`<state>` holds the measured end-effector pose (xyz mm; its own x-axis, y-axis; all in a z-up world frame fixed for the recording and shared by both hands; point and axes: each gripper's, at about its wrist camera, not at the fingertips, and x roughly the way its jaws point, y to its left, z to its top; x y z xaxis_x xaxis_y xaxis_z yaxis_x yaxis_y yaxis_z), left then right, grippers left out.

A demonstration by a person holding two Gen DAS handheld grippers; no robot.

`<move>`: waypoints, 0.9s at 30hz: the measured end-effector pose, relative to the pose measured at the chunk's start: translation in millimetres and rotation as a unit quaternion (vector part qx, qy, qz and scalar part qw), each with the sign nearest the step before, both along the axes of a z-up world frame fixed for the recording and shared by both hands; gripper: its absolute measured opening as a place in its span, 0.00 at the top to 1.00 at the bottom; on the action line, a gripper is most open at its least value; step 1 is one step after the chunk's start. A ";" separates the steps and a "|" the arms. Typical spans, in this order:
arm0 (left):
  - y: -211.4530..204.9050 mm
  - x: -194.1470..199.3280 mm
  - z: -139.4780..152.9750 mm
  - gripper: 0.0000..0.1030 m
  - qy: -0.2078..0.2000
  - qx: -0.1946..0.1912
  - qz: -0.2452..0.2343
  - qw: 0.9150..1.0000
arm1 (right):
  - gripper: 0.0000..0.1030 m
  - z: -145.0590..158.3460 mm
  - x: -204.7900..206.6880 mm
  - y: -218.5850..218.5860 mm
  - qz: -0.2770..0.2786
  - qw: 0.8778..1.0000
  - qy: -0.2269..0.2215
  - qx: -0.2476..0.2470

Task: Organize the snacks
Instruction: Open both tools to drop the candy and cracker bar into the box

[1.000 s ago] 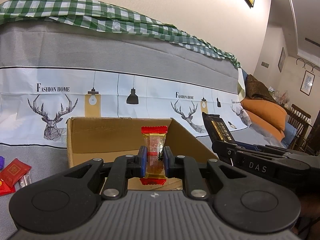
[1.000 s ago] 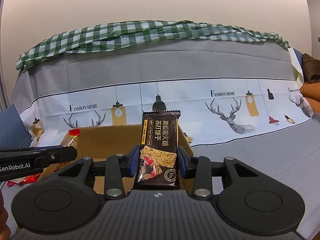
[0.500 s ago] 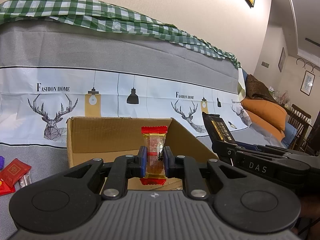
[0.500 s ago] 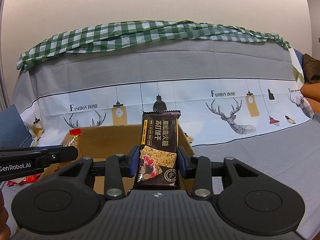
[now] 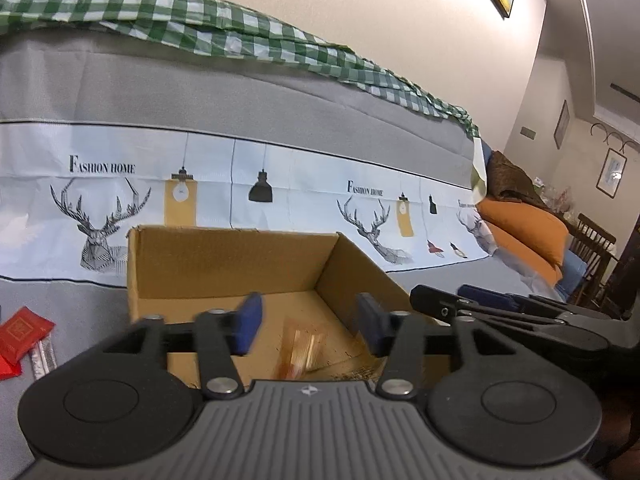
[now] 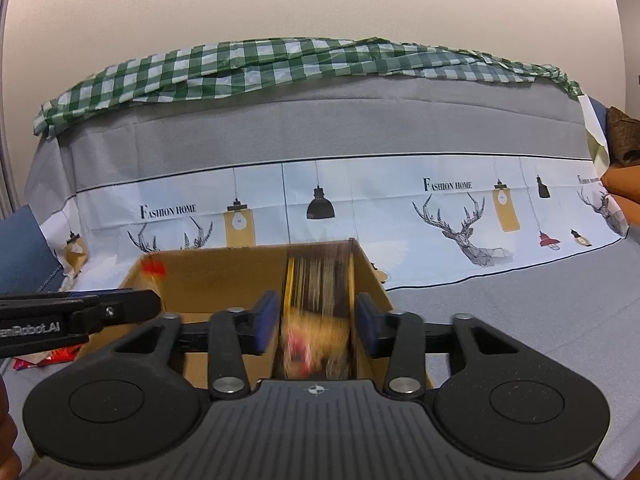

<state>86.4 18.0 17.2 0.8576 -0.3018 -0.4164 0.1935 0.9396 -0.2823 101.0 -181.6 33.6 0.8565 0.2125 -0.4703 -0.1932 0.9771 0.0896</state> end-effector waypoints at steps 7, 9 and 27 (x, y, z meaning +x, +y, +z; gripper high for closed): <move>13.6 -2.4 0.3 0.43 0.006 -0.015 0.015 1.000 | 0.36 0.5 -0.2 3.9 -0.004 1.000 0.001 0.004; 20.9 -4.5 0.4 0.43 0.011 -0.025 0.019 0.999 | 0.36 0.6 -0.3 5.6 -0.007 1.000 0.003 0.008; 170.9 -50.8 -28.2 0.66 0.128 -0.102 0.139 0.977 | 0.66 12.5 -29.8 82.4 0.065 0.996 -0.008 0.060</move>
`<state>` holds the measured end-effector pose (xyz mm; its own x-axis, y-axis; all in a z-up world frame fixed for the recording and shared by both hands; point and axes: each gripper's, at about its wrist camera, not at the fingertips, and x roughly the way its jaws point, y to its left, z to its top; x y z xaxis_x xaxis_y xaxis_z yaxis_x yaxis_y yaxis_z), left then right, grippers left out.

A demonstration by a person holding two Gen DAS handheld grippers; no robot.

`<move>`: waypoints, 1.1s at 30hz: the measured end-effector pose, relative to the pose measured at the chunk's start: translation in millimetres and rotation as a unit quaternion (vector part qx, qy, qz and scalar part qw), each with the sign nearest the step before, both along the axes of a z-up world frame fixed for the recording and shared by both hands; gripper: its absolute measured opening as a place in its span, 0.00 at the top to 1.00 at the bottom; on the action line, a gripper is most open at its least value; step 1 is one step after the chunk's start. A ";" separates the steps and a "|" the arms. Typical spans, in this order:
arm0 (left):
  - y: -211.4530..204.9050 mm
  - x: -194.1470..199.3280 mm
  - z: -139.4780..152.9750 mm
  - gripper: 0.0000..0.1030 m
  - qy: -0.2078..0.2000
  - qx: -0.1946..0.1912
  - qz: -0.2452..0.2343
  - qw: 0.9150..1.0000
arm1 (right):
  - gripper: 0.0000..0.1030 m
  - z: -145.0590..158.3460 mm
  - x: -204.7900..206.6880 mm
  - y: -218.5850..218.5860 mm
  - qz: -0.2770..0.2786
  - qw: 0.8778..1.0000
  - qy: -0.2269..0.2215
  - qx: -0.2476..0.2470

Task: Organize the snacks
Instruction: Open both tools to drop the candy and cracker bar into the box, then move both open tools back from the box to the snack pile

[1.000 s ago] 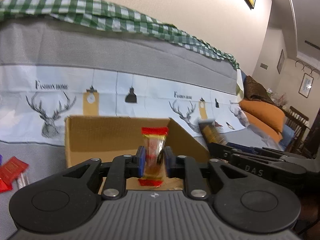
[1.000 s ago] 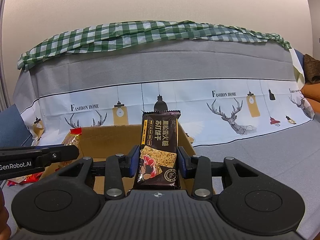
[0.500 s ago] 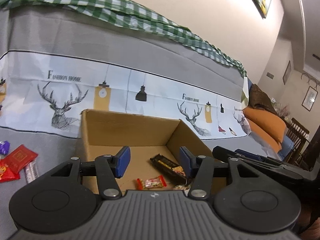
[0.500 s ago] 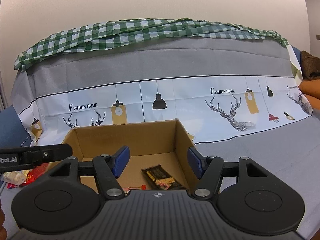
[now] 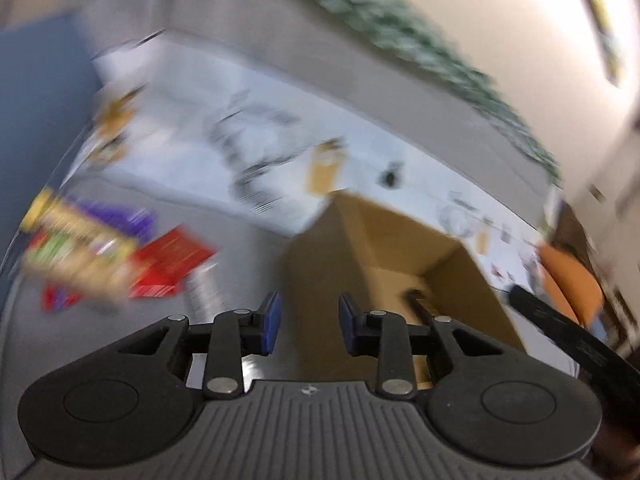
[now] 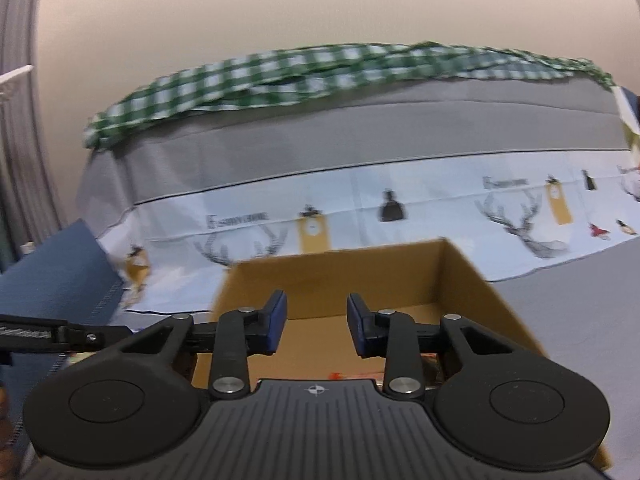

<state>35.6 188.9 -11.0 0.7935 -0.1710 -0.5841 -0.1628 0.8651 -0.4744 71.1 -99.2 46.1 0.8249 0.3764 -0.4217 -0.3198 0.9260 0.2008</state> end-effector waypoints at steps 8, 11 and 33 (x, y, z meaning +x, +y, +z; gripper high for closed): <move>51.4 -0.5 -8.8 0.60 0.028 -0.039 0.093 0.995 | 0.66 -1.5 -13.3 63.8 0.076 0.997 0.002 0.007; 65.4 -3.2 -10.8 0.48 0.033 -0.045 0.142 0.988 | 0.66 -6.8 -21.1 86.6 0.096 0.995 0.006 0.004; 121.2 36.1 -59.4 0.18 0.138 -0.080 0.265 0.951 | 0.41 -95.9 21.5 213.6 0.100 0.982 0.138 -0.083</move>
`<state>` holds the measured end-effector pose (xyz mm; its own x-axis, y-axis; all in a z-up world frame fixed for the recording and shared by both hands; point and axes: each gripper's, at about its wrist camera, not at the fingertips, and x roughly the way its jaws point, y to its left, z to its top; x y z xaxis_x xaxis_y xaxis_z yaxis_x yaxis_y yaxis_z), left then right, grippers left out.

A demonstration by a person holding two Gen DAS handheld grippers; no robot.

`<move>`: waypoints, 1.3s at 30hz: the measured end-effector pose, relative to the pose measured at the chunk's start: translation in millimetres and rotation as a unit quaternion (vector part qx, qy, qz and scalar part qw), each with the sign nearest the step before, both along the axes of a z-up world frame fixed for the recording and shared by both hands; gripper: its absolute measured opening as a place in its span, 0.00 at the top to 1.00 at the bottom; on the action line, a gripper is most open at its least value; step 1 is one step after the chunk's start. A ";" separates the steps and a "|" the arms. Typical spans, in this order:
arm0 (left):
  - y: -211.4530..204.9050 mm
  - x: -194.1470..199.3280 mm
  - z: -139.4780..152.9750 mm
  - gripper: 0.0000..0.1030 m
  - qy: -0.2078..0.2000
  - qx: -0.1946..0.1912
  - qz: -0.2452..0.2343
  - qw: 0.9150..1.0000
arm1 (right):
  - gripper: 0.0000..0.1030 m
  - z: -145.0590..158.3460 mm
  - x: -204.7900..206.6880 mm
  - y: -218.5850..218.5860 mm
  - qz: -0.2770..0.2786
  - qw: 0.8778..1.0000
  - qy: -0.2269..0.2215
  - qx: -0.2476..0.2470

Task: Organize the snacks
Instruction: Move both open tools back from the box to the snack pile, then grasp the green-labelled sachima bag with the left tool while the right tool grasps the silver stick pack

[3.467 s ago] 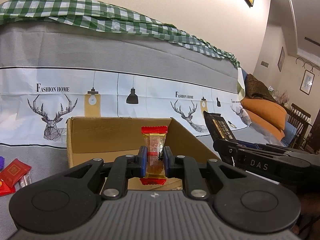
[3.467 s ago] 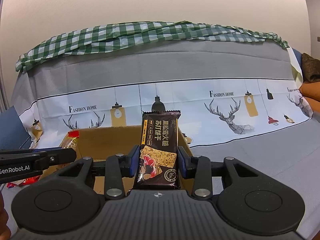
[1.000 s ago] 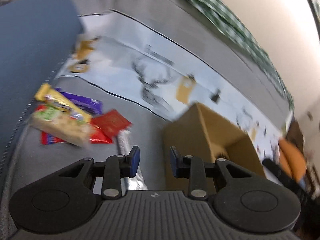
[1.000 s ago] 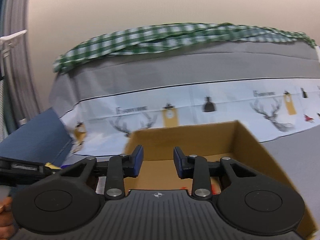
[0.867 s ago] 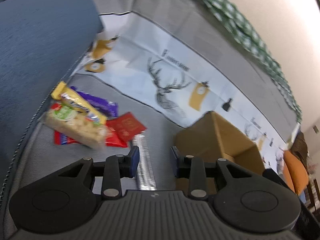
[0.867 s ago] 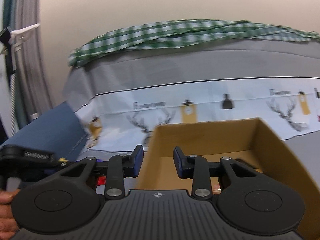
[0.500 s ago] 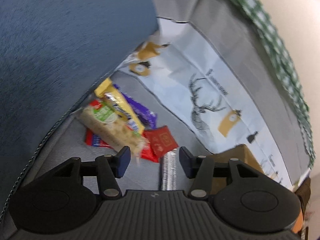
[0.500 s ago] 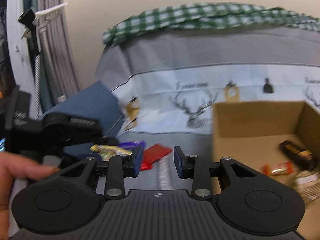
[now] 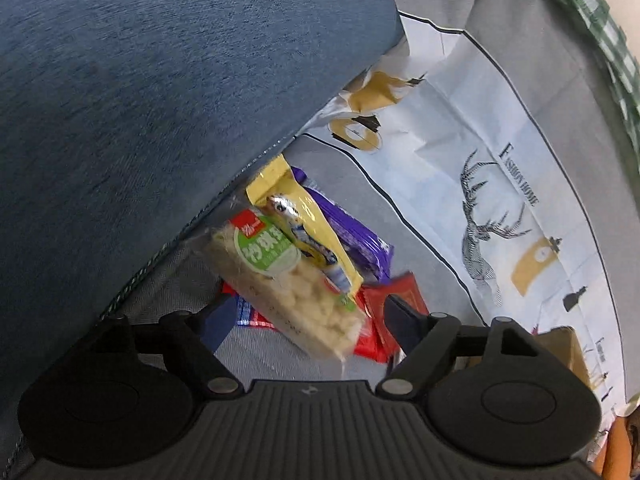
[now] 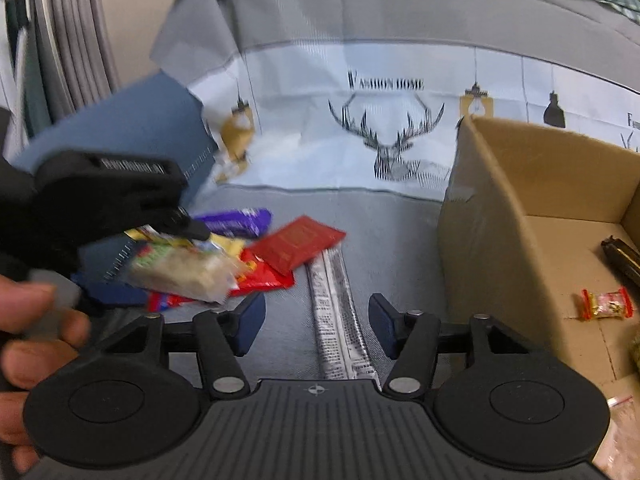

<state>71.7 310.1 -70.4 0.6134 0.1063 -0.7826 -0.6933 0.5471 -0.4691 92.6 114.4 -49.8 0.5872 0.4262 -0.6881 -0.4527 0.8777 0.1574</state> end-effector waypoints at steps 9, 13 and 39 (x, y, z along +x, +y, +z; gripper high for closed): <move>8.3 23.6 -9.1 0.18 0.026 0.016 0.007 0.999 | 0.34 -37.7 25.9 13.9 -0.022 0.997 0.054 -0.044; 7.3 31.3 -13.2 0.18 0.037 0.026 -0.001 0.999 | 0.34 -48.3 29.9 13.9 -0.021 0.996 0.074 -0.048; -54.7 -43.5 9.3 0.61 0.071 0.053 -0.175 0.981 | 0.72 -18.0 -60.2 -16.0 0.097 0.992 0.065 -0.048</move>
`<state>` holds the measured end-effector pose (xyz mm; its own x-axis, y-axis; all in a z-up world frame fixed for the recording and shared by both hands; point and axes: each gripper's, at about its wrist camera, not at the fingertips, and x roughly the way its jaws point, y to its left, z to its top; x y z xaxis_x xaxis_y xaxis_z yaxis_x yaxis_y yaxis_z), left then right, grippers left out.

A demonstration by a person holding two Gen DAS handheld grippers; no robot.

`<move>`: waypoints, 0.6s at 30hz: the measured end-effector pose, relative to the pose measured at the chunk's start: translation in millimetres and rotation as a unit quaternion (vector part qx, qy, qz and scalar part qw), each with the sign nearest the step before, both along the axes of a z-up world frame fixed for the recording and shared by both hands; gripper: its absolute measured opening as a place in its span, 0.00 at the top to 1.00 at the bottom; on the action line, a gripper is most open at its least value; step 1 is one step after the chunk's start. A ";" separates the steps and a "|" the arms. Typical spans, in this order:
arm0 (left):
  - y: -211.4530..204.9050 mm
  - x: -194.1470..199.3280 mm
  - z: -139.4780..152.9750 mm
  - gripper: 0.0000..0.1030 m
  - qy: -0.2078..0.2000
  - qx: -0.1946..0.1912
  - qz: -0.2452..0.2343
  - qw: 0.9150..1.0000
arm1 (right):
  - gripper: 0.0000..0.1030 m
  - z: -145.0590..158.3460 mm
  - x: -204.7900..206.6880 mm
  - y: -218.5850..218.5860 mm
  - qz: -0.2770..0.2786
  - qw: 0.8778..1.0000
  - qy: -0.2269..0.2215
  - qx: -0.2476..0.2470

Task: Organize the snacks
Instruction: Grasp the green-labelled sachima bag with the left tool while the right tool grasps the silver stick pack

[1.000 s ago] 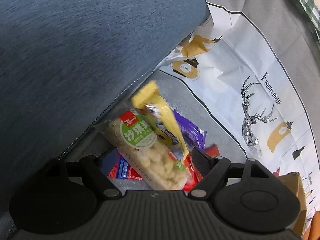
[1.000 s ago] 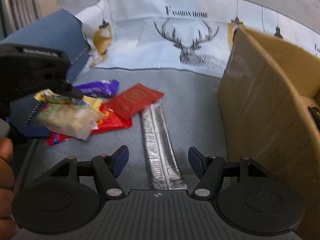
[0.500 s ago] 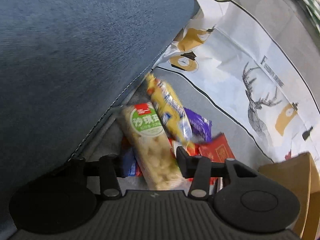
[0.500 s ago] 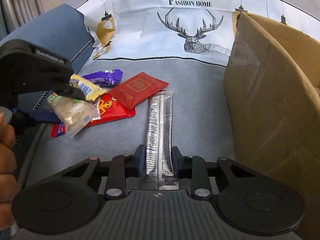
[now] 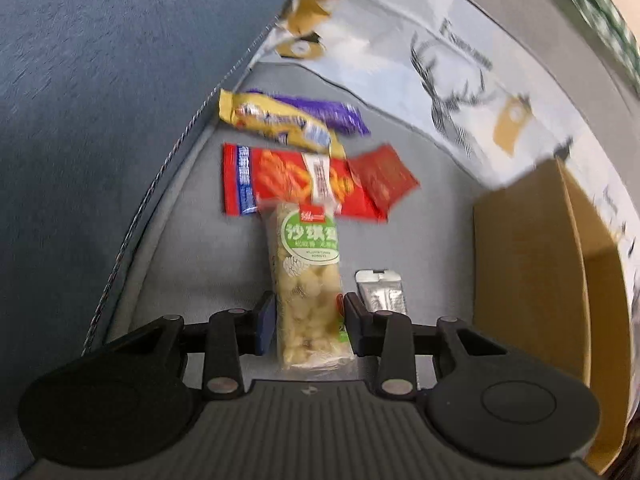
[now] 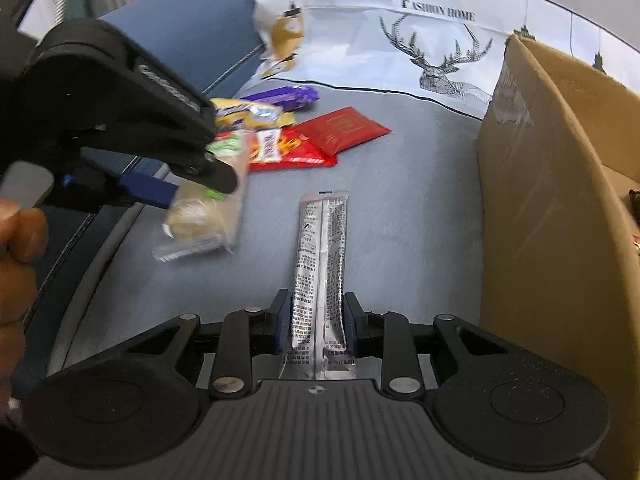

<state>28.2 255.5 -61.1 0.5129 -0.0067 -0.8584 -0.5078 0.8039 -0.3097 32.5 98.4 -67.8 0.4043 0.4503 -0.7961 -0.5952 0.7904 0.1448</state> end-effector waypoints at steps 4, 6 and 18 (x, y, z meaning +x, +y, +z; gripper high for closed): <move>-8.4 -11.9 0.7 0.62 0.010 0.009 -0.016 1.000 | 0.72 3.2 -15.9 -13.3 0.005 1.000 0.009 0.009; -11.2 -14.1 -1.1 0.62 0.018 0.015 -0.026 0.999 | 0.72 2.7 -23.2 -17.6 0.007 1.000 0.015 0.008; -23.6 -0.1 -11.5 0.41 0.047 0.042 -0.065 0.996 | 0.55 -1.8 -41.5 -35.3 0.032 0.999 0.005 0.009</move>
